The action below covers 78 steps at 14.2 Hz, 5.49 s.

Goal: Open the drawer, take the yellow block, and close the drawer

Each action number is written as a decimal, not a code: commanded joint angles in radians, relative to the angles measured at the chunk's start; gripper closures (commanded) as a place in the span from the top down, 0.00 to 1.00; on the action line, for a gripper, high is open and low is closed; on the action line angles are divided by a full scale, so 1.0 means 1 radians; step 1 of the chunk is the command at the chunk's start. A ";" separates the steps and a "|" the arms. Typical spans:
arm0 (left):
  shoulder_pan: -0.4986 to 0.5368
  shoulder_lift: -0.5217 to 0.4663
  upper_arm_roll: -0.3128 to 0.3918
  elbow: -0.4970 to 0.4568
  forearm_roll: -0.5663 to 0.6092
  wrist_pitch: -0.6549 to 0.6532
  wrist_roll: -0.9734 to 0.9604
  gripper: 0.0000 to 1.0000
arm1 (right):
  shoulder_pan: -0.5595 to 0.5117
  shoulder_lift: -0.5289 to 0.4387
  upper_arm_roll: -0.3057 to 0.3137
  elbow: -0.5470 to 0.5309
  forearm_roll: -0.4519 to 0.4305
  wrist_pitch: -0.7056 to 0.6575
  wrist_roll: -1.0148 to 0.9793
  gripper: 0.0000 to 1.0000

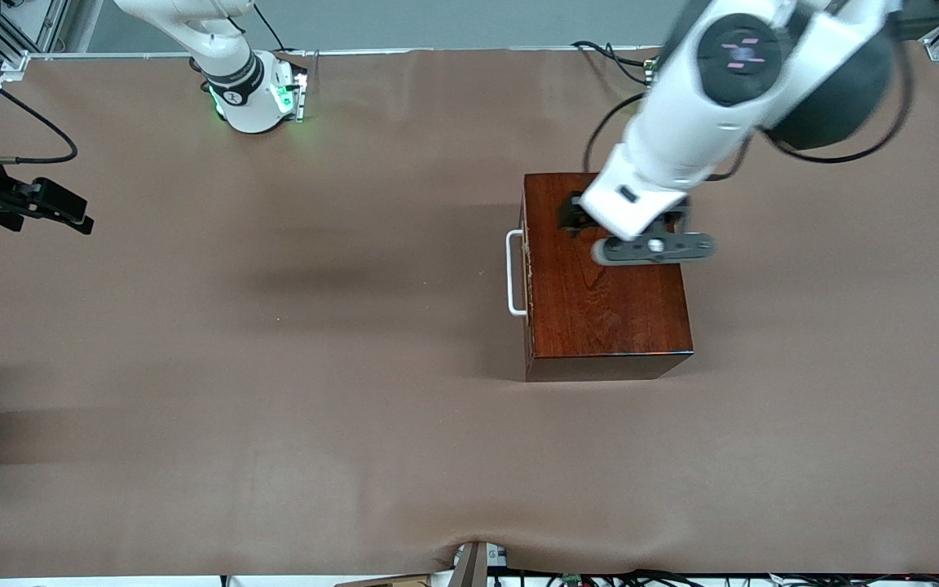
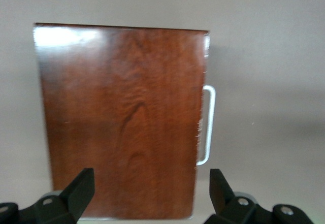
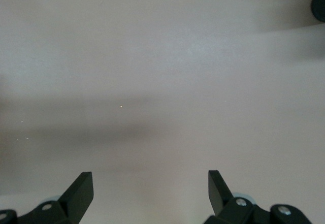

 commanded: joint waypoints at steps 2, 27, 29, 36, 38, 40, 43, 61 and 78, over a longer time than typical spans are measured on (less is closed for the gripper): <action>-0.117 0.099 0.011 0.062 0.066 0.075 -0.097 1.00 | -0.007 -0.016 0.001 -0.002 0.012 -0.007 0.010 1.00; -0.362 0.248 0.018 0.115 0.333 0.193 -0.367 1.00 | -0.004 -0.022 0.001 -0.008 0.011 -0.022 0.009 1.00; -0.382 0.302 0.035 0.117 0.356 0.275 -0.384 1.00 | -0.005 -0.024 0.001 -0.008 0.011 -0.025 0.009 1.00; -0.367 0.370 0.069 0.120 0.324 0.301 -0.373 1.00 | -0.005 -0.026 0.003 -0.008 0.011 -0.030 0.009 1.00; -0.368 0.399 0.069 0.120 0.324 0.276 -0.373 1.00 | -0.005 -0.026 0.001 -0.008 0.011 -0.030 0.009 1.00; -0.365 0.409 0.071 0.120 0.324 0.270 -0.361 1.00 | -0.005 -0.024 0.001 -0.008 0.011 -0.030 0.009 1.00; -0.362 0.417 0.071 0.118 0.324 0.233 -0.306 1.00 | -0.005 -0.024 0.001 -0.008 0.011 -0.030 0.009 1.00; -0.352 0.462 0.071 0.115 0.220 0.191 -0.287 1.00 | -0.007 -0.022 0.001 -0.010 0.011 -0.030 0.009 1.00; -0.408 0.503 0.060 0.140 0.212 0.382 -0.359 1.00 | -0.007 -0.021 0.001 -0.010 0.009 -0.033 0.009 1.00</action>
